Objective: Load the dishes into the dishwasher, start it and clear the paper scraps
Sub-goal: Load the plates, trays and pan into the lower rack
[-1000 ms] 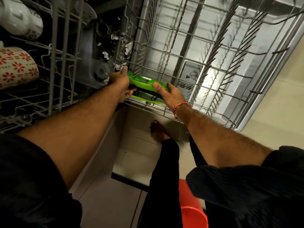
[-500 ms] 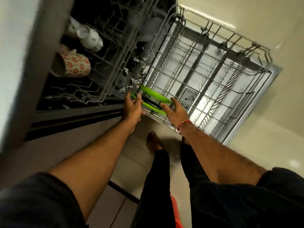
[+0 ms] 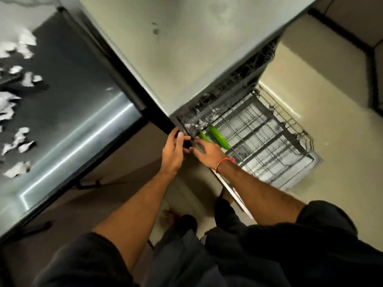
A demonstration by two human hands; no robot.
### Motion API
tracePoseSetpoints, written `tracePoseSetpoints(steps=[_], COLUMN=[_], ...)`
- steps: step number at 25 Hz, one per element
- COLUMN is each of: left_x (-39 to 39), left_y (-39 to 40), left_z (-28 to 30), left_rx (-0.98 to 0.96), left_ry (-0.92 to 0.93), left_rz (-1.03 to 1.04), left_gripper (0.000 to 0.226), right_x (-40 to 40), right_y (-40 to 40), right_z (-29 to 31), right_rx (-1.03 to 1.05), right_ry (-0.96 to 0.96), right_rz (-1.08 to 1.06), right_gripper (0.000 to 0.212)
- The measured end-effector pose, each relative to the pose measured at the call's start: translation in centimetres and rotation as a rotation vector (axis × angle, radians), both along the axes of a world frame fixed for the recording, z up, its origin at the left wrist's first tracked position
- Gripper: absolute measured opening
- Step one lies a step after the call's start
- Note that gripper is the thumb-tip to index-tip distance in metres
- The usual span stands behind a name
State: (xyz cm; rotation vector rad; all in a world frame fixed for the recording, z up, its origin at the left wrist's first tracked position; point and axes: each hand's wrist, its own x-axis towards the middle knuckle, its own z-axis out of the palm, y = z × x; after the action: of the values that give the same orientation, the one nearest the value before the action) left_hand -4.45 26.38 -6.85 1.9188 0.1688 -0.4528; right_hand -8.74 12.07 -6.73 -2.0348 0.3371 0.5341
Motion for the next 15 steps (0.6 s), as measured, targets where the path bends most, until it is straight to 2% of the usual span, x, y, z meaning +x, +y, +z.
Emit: tracePoseSetpoints(steps=[7,11,15], left_x=[-3.0,-4.5,-6.9], left_y=[17.2,28.2,40.0], left_z=[7.6,10.5,13.5], left_rx=[-0.208,-0.231,-0.176], left_ry=[-0.229,-0.298,-0.407], left_rz=[0.315,0.448,0.649], left_gripper=[0.034,0.034,0.038], right_x=[2.3,3.1,3.1], right_y=[15.8,27.3,39.6], right_z=[8.6,11.9,14.9], right_rx=[0.029,0.129,0.218], right_ry=[-0.363,-0.408,-0.448], right_rz=[0.226,0.257,0.442], right_gripper=[0.025,0.02,0.019])
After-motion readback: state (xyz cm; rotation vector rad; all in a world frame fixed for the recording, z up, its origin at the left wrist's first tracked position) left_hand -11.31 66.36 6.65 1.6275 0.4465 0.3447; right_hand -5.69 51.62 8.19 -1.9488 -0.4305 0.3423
